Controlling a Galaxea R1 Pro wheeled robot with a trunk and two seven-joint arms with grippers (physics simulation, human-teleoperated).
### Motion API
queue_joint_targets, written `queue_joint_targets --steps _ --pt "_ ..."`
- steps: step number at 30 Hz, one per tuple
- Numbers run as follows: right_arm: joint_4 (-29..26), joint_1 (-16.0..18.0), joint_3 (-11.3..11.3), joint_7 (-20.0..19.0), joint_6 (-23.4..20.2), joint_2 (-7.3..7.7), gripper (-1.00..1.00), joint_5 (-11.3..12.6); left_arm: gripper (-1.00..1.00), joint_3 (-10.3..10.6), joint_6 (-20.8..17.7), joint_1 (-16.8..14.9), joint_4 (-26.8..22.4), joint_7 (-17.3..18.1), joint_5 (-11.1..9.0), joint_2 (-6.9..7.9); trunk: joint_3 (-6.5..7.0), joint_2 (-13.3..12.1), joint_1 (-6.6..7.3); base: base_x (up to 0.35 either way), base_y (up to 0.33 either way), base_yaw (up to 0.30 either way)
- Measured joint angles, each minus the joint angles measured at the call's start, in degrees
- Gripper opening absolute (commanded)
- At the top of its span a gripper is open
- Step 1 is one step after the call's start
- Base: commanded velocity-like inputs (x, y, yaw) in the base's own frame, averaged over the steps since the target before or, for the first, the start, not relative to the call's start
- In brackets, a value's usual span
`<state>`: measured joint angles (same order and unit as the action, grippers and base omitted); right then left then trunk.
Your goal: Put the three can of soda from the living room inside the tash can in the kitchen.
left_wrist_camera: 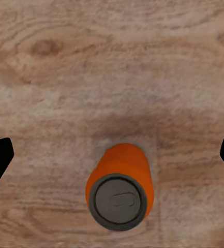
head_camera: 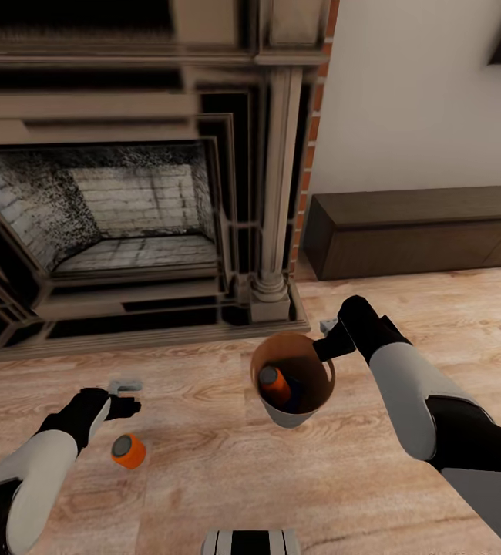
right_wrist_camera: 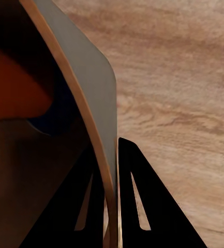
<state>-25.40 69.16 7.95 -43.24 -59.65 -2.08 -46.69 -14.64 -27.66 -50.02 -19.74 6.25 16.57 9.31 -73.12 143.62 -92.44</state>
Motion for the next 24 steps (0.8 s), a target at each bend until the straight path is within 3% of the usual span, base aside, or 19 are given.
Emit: queue_joint_targets --steps 6,24 --pt "0.0 0.3 0.0 0.1 0.2 0.06 -1.0 -0.5 1.0 0.1 -0.2 -0.1 2.3 0.0 0.0 0.05 -1.33 0.1 -0.15 0.0 0.0 0.0" --pt "0.0 0.5 -0.1 0.1 0.2 0.05 -1.0 -0.5 1.0 0.1 -0.5 -0.1 2.6 0.5 0.0 0.32 -5.1 0.3 -0.58 0.0 0.0 0.0"
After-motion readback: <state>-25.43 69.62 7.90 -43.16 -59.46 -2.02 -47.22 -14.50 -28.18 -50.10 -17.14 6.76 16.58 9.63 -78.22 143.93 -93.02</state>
